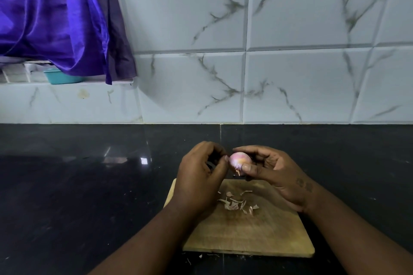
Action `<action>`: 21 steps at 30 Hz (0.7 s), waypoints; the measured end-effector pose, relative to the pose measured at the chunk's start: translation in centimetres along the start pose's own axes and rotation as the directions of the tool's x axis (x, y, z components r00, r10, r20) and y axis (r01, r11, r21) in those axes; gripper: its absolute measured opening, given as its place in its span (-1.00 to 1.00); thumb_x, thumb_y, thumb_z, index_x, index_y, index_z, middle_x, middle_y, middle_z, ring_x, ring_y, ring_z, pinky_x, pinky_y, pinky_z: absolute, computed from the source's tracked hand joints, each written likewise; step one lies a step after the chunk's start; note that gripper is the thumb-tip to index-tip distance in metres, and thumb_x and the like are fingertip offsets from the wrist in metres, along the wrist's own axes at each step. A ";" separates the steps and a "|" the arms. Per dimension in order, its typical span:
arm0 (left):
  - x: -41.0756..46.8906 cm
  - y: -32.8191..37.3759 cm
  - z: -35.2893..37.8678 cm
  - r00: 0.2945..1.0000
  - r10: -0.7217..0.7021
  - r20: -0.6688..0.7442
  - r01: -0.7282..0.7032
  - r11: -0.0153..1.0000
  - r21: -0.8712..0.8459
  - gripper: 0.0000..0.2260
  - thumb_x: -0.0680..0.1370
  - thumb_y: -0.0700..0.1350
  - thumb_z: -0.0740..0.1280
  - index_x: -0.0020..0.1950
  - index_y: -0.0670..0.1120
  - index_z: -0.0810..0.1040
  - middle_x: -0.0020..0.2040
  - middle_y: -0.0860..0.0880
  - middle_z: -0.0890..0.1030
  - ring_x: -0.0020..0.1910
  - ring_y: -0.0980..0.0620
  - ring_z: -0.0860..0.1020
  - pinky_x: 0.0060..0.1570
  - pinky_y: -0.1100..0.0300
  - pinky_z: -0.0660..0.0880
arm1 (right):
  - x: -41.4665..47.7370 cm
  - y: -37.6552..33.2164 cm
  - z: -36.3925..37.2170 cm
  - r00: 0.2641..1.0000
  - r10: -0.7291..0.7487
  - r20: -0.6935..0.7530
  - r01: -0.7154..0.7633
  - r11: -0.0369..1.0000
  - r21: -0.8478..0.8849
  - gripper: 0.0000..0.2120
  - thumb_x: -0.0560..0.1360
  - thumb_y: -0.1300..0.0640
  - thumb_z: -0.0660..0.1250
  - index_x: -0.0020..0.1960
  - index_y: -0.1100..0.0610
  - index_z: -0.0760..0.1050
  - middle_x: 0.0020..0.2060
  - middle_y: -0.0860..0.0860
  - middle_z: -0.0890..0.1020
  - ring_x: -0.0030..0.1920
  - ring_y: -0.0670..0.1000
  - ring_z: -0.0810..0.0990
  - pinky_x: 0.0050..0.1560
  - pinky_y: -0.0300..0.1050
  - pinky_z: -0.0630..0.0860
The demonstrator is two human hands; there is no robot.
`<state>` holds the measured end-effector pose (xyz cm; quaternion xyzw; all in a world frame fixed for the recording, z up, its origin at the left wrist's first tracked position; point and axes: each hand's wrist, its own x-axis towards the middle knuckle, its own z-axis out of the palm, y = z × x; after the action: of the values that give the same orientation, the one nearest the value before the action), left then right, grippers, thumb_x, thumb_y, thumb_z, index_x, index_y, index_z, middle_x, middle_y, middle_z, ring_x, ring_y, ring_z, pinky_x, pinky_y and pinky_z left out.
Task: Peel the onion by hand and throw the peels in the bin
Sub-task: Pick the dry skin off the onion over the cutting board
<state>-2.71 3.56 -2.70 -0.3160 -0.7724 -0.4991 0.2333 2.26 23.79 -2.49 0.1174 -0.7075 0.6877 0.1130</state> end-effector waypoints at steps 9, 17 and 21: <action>0.0 0.2 0.0 0.999 0.040 0.026 -0.039 0.998 -0.057 -0.94 0.60 -0.15 0.50 0.04 -0.01 0.71 -0.07 0.13 0.69 -0.05 0.11 0.67 -0.11 0.16 0.63 | -0.1 -0.4 0.2 1.000 0.023 -0.012 -0.022 0.998 0.055 -0.61 0.43 0.23 0.51 0.26 0.18 0.65 0.15 0.18 0.74 0.18 0.24 0.71 0.23 0.12 0.65; 0.1 -0.3 0.4 0.996 -0.088 0.029 0.088 0.996 0.001 -0.89 0.64 -0.16 0.41 -0.04 0.04 0.60 -0.11 0.11 0.63 -0.08 0.11 0.58 -0.14 0.12 0.56 | 0.1 -0.6 0.1 1.000 0.025 -0.013 -0.023 0.996 0.090 -0.65 0.45 0.26 0.50 0.23 0.20 0.66 0.11 0.19 0.74 0.07 0.12 0.73 0.04 -0.08 0.70; 0.1 -0.7 0.5 0.988 -0.129 0.082 0.126 0.991 0.046 -0.89 0.60 -0.18 0.43 -0.05 0.03 0.63 -0.12 0.09 0.65 -0.12 0.13 0.60 -0.11 -0.06 0.62 | 0.2 -0.5 -0.2 0.999 0.040 -0.017 -0.038 0.990 0.135 -0.64 0.42 0.25 0.40 0.20 0.18 0.68 0.13 0.23 0.72 0.07 0.16 0.73 0.06 -0.02 0.68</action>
<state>-3.28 3.86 -3.30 -0.2821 -0.8103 -0.4832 0.1742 2.25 23.97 -1.91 0.1043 -0.6603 0.7372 0.0981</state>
